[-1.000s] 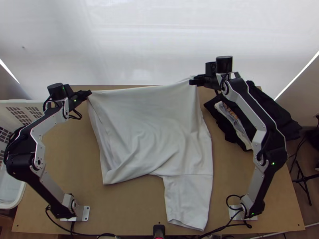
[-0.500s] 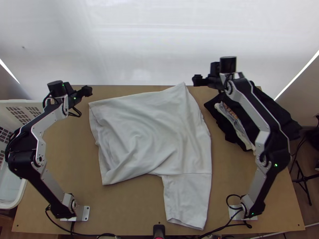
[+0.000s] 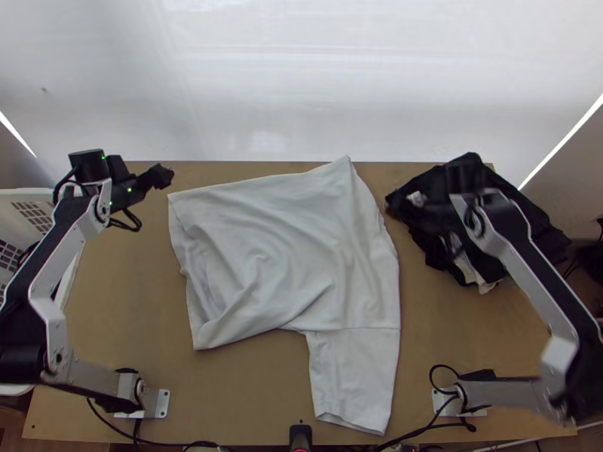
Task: Fold the t-shirt
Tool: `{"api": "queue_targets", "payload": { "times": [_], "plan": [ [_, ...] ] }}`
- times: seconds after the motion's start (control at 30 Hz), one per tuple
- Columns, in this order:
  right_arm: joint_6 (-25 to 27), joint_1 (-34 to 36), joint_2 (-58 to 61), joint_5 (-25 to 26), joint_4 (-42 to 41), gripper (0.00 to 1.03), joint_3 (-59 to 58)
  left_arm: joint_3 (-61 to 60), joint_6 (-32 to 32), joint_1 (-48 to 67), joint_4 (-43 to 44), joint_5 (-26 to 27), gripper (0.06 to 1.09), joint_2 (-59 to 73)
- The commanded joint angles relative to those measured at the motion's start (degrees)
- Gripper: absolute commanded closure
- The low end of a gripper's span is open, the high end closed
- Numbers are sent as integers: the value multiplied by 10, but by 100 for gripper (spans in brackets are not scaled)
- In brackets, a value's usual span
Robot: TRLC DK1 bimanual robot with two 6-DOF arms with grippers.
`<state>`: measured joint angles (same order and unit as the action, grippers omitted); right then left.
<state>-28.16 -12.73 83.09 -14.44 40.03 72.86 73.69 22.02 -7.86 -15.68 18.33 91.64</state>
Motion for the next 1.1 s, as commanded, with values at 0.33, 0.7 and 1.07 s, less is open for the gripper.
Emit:
{"api": "queue_targets", "payload": {
  "times": [0.33, 0.7, 1.07],
  "plan": [
    [94, -92, -158, -10, 160, 10, -309, -100, 7, 50, -73, 8, 10, -222],
    [105, -82, -231, -2, 70, 50, -386, -92, 6, 54, -102, 0, 10, -245],
    [120, -77, -202, -2, 52, 50, -403, -82, 7, 66, -103, -11, 10, -245]
  ]
}}
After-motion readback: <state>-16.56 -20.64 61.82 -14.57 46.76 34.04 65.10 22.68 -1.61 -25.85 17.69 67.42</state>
